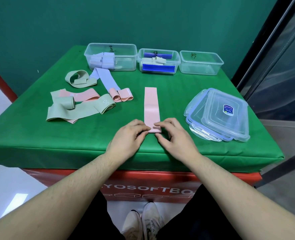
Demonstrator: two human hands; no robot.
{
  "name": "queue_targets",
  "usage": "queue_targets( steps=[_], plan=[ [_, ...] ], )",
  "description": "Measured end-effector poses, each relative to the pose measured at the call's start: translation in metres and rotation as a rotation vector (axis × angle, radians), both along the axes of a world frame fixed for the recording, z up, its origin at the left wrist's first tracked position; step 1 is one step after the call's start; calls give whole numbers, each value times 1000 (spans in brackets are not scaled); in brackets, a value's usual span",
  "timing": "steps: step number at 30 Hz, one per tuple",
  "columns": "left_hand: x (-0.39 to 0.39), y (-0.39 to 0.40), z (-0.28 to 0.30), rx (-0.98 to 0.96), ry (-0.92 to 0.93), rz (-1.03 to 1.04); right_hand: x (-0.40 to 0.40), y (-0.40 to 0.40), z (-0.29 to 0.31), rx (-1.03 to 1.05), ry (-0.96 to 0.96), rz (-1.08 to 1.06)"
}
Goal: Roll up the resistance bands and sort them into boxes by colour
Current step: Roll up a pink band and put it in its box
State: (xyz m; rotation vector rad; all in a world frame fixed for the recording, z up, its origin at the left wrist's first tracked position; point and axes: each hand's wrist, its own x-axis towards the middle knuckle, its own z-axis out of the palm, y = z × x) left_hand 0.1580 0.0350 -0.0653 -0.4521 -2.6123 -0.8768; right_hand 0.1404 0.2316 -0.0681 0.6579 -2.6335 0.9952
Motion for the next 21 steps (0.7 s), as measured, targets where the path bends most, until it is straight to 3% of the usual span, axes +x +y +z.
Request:
queue_targets(
  steps=[16, 21],
  plan=[
    [-5, 6, 6, 50, -47, 81, -10, -10, 5, -3, -100, -97],
    [-5, 7, 5, 14, -48, 96, -7, -10, 6, -31, -54, -58]
  ],
)
